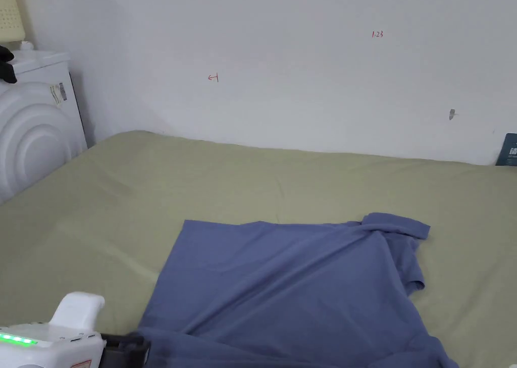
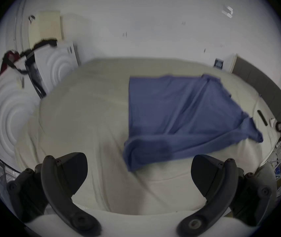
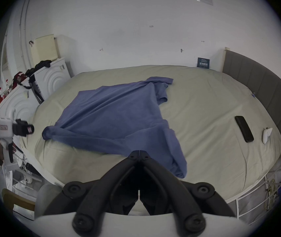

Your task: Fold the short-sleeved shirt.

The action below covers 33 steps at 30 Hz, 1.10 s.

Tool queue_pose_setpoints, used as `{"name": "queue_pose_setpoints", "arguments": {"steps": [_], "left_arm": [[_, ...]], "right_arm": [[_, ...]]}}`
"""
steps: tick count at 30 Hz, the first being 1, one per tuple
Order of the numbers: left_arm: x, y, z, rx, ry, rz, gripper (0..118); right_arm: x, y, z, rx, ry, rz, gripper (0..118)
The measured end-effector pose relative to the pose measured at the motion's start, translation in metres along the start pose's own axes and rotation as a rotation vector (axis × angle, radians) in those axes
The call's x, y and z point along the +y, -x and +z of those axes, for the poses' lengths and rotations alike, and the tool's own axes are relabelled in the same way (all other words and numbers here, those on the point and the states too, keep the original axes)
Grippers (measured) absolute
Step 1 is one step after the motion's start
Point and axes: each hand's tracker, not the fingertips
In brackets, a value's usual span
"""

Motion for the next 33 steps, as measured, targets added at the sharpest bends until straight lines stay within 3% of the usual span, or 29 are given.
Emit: {"name": "queue_pose_setpoints", "arguments": {"steps": [7,8,9,10,11,14,16,17,19,21,24,25,26,27,28,31,33], "left_arm": [[-0.010,-0.004,-0.060,-0.026,0.045,0.094,117],[-0.012,-0.004,-0.065,-0.042,0.066,0.106,98],[-0.012,-0.003,-0.069,-0.050,0.065,0.118,55],[-0.013,-0.004,-0.069,-0.081,0.059,0.161,2],[-0.013,-0.006,-0.070,-0.091,0.055,0.170,2],[-0.012,-0.016,-0.065,-0.093,0.033,0.171,2],[-0.011,-0.019,-0.062,-0.087,0.030,0.164,2],[-0.009,-0.018,-0.061,-0.089,0.024,0.163,2],[-0.007,-0.017,-0.056,-0.082,0.024,0.175,2],[-0.006,-0.018,-0.052,-0.088,0.014,0.180,2],[-0.006,-0.022,-0.048,-0.083,0.020,0.163,2],[-0.005,-0.022,-0.049,-0.080,0.026,0.155,2],[-0.004,-0.022,-0.048,-0.080,0.033,0.148,2],[-0.004,-0.023,-0.046,-0.086,0.035,0.136,2],[-0.004,-0.023,-0.045,-0.086,0.033,0.128,2],[-0.001,-0.018,-0.043,-0.091,0.023,0.120,2],[0.004,-0.012,-0.043,-0.104,0.019,0.139,2]], "right_arm": [[-0.004,-0.037,-0.013,-0.059,0.039,-0.067,1],[-0.004,-0.041,-0.015,-0.065,0.043,-0.070,1],[-0.003,-0.046,-0.019,-0.078,0.049,-0.069,2],[-0.002,-0.052,-0.025,-0.079,0.053,-0.065,2],[-0.001,-0.057,-0.030,-0.071,0.060,-0.059,12],[0.001,-0.070,-0.054,-0.068,0.138,-0.075,88],[-0.001,-0.076,-0.073,-0.021,0.208,-0.077,86],[-0.002,-0.074,-0.079,-0.047,0.205,-0.066,88],[-0.006,-0.069,-0.100,-0.054,0.261,0.014,88],[-0.010,-0.065,-0.117,-0.056,0.286,0.040,87],[-0.019,-0.059,-0.139,-0.085,0.337,0.066,67],[-0.019,-0.057,-0.138,-0.093,0.336,0.075,67],[-0.017,-0.056,-0.136,-0.115,0.330,0.071,29],[-0.013,-0.056,-0.131,-0.095,0.303,0.039,11],[-0.007,-0.055,-0.125,-0.093,0.291,0.013,10],[0.009,-0.053,-0.116,-0.060,0.259,0.052,10],[0.027,-0.059,-0.114,-0.010,0.274,-0.008,10]]}}
